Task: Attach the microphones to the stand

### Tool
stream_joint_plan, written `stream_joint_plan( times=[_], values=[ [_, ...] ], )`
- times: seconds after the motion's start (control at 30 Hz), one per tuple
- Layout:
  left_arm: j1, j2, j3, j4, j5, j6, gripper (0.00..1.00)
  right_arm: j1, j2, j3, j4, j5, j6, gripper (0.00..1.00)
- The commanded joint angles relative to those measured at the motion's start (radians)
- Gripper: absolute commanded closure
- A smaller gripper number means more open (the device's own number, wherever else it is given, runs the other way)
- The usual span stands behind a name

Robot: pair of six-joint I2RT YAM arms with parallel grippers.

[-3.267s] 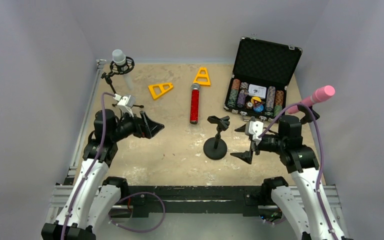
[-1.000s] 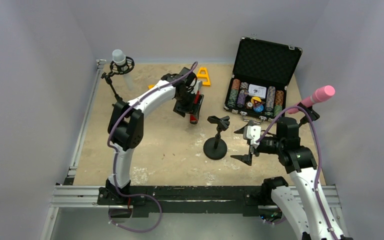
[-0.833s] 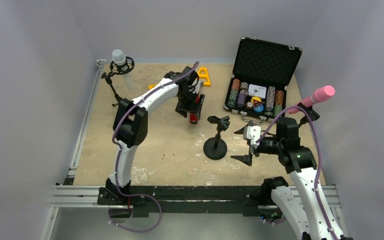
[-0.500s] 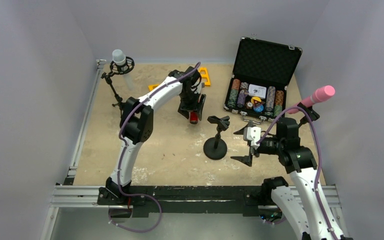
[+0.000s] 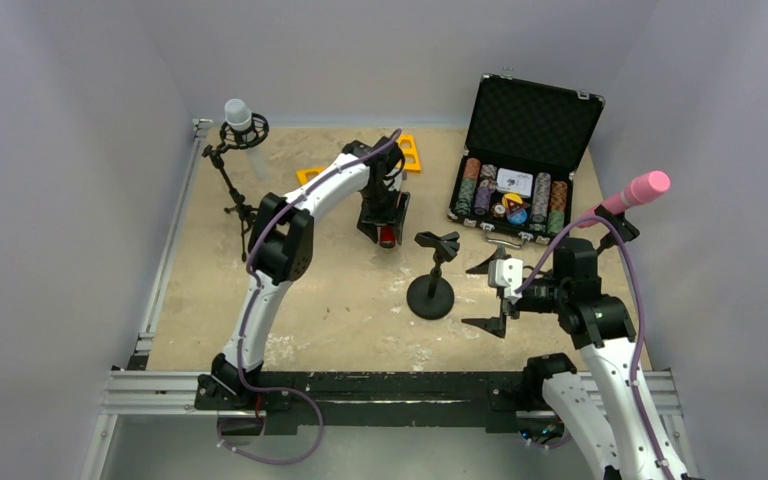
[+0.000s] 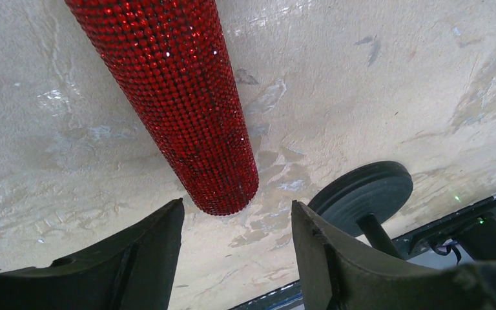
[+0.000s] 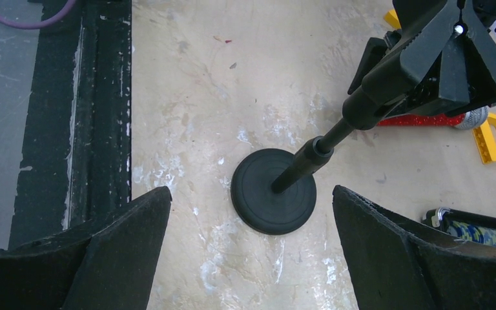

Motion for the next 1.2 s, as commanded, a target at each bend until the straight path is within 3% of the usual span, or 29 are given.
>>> stream_joint_plan(
  times=[0.0, 0.3, 0.5, 0.7, 1.17],
  values=[
    [0.004, -0.069, -0.01, 0.004, 0.002, -0.009, 0.34, -0.004, -0.01, 0.039, -0.014, -0.032, -0.021, 0.01],
    [0.04, -0.218, -0.078, 0.043, -0.054, 0.067, 0.32, -0.004, -0.003, 0.041, -0.013, -0.037, -0.02, 0.01],
    [0.085, -0.116, 0.127, -0.025, -0.082, 0.168, 0.32, -0.004, 0.008, 0.041, -0.012, -0.037, -0.019, 0.01],
    [0.099, -0.053, 0.174, -0.044, -0.152, 0.268, 0.32, -0.004, 0.015, 0.039, -0.011, -0.037, -0.018, 0.01],
    [0.047, -0.002, 0.092, -0.047, -0.074, 0.085, 0.37, -0.004, 0.031, 0.045, -0.021, -0.041, -0.024, 0.01]
  ],
)
